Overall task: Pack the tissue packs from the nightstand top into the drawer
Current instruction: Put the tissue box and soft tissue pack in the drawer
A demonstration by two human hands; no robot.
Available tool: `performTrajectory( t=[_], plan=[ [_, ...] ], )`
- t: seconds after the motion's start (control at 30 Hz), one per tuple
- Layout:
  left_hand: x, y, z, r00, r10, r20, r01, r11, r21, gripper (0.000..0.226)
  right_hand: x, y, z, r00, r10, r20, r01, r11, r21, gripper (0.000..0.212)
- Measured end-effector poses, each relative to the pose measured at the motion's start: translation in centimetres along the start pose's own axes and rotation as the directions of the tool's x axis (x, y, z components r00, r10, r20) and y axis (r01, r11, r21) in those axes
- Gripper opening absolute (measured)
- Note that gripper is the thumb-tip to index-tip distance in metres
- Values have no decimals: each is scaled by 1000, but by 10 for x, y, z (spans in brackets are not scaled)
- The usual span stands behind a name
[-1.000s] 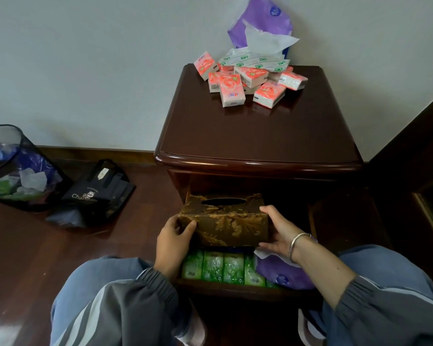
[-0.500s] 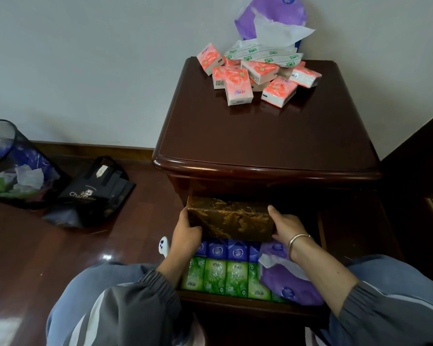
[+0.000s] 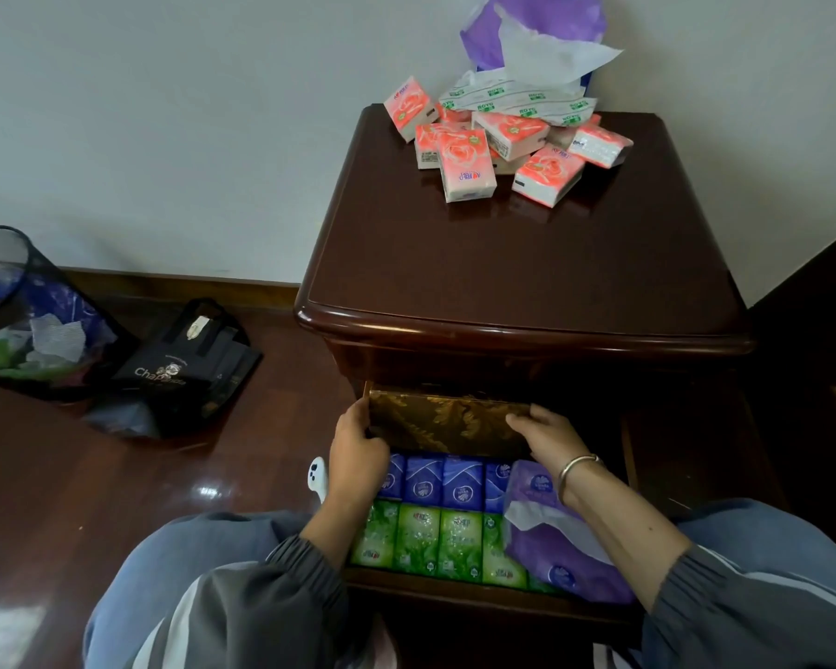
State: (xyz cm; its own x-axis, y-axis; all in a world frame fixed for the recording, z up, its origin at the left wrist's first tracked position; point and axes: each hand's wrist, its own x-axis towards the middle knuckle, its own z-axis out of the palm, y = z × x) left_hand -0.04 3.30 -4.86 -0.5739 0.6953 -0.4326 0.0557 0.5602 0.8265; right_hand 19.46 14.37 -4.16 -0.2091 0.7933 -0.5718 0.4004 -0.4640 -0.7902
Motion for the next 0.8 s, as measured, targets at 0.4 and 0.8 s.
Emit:
performTrajectory(
  t=[0.4,0.8],
  plan=[
    [-3,4,-5,998,53,-29,-41,952,304,76,-5,-5,-9,996,-41,81,56,980,-191,20],
    [2,2,-2,999,35,16,-38,958,286,79,-3,1,-9,996,-20,82,29,993,-114,28]
  ],
)
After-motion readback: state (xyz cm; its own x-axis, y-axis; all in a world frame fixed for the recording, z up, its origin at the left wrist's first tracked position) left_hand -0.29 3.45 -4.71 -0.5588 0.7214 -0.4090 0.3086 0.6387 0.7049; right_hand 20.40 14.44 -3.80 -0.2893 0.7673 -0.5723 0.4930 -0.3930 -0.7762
